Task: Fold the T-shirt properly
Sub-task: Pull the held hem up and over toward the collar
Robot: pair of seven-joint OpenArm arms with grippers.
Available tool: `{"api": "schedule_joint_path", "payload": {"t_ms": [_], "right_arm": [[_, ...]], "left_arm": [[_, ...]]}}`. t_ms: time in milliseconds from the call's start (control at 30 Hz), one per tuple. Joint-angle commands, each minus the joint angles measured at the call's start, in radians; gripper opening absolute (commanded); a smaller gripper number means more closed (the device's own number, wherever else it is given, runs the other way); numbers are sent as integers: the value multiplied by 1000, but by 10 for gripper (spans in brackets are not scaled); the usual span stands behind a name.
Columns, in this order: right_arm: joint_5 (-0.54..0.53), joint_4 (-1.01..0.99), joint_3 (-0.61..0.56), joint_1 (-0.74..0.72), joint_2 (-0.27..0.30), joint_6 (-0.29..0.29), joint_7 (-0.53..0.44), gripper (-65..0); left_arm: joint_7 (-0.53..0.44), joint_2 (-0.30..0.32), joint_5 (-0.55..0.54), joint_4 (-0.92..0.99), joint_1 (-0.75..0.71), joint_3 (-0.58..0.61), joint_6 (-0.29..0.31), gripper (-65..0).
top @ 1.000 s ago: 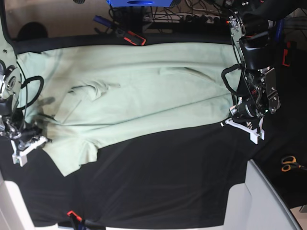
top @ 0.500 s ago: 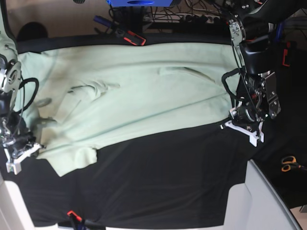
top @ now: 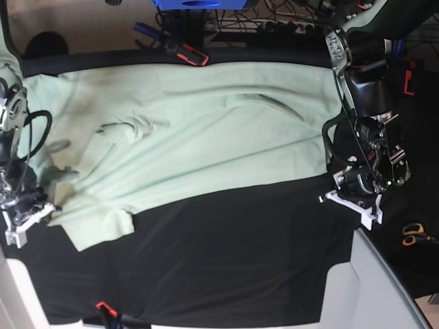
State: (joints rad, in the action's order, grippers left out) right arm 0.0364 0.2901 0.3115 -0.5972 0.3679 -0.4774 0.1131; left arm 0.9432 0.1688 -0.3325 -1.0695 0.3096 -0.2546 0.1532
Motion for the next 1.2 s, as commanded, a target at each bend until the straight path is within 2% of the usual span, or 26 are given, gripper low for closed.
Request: {"api": "schedule_joint_path", "payload": {"t_ms": [0,100,267,333,400,633,700,833,933,1000,1167], "right_arm": [[-8,19,1,-33,23,-10,-28,-650],[-8,19,1,-33,23,-43,-25,-650],[-8,19,1,-33,18,-50,3,-650],[-8,19,1,-33,16,-50,4,-650],[-8,19,1,-33,15,-50,7,-650],[-8,16,2,-33,13,-51,7,-650],[-8,16,2,-31,13,-51,7,-650],[-8,16,2,-30,13,-53,9,-650],[-8,18,2,-19,13,-53,9,-650],[-8,18,2,-17,13,-53,9,-650],[-8,19,2,0,13,-53,9,-650]], "left_arm": [[-17,10,-6,-36,24,-1,0,-650],[-16,10,-6,-33,21,1,0,-650],[-16,4,-6,-58,-20,1,0,-650],[-16,2,-10,-87,-46,1,0,-621],[-16,1,-14,-93,-56,-1,-2,-650],[-14,1,-9,-90,-57,-2,-5,-650],[-14,-4,-14,-90,-60,-5,-5,-601],[-14,-16,-14,-90,-60,-9,-5,-417],[-16,-28,-15,-90,-60,-10,-5,-319],[-16,-31,-15,-88,-60,-10,-5,-291],[-23,-45,-15,-22,-45,-10,-5,-292]]}}
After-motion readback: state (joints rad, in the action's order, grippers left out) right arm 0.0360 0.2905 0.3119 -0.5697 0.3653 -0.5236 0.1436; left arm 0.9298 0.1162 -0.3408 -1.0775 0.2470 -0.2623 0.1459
